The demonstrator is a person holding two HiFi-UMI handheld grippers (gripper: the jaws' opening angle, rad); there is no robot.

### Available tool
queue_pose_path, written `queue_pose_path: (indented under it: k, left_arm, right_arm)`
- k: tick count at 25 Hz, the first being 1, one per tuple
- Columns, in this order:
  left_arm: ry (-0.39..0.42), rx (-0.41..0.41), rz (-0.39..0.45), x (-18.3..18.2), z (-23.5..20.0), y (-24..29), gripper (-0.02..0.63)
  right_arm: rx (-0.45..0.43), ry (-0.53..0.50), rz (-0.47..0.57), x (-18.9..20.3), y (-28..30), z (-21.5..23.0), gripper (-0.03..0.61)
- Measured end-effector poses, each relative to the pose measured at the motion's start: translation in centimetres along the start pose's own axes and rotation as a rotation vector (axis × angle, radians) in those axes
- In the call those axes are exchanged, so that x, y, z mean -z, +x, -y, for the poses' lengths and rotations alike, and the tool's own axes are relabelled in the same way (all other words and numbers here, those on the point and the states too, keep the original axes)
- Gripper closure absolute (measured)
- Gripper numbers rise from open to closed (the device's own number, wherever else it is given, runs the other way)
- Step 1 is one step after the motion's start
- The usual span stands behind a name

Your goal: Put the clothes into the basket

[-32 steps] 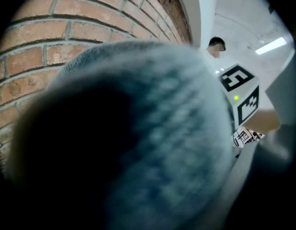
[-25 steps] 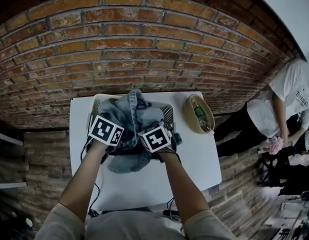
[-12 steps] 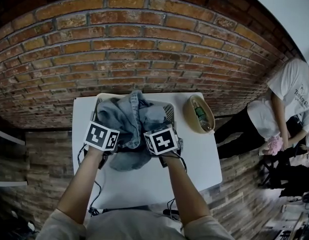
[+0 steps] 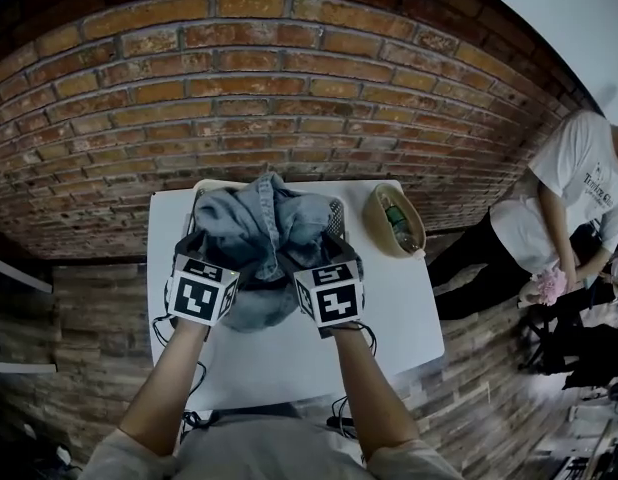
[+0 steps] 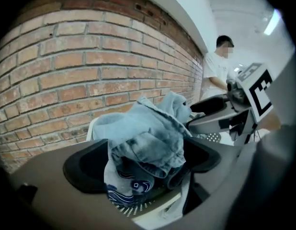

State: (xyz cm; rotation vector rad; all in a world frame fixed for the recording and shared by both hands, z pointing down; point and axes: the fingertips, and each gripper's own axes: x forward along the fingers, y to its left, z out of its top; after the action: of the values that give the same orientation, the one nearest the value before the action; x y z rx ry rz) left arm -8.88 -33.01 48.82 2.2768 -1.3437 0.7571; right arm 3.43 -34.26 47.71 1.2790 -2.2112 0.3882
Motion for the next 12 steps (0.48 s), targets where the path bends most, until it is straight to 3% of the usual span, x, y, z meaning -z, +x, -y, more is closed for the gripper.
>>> queue_pose_path:
  k: [9, 12]
  left_arm:
    - [-0.011, 0.020, 0.179, -2.7, 1.6, -2.9, 0.123]
    - [0.013, 0.023, 0.244, -3.5, 2.3, -4.1, 0.167]
  right_arm:
    - [-0.009, -0.003, 0.139, -2.1, -2.4, -2.3, 0.196]
    - [-0.008, 0.000, 0.183, -2.7, -3.4, -3.0, 0.218]
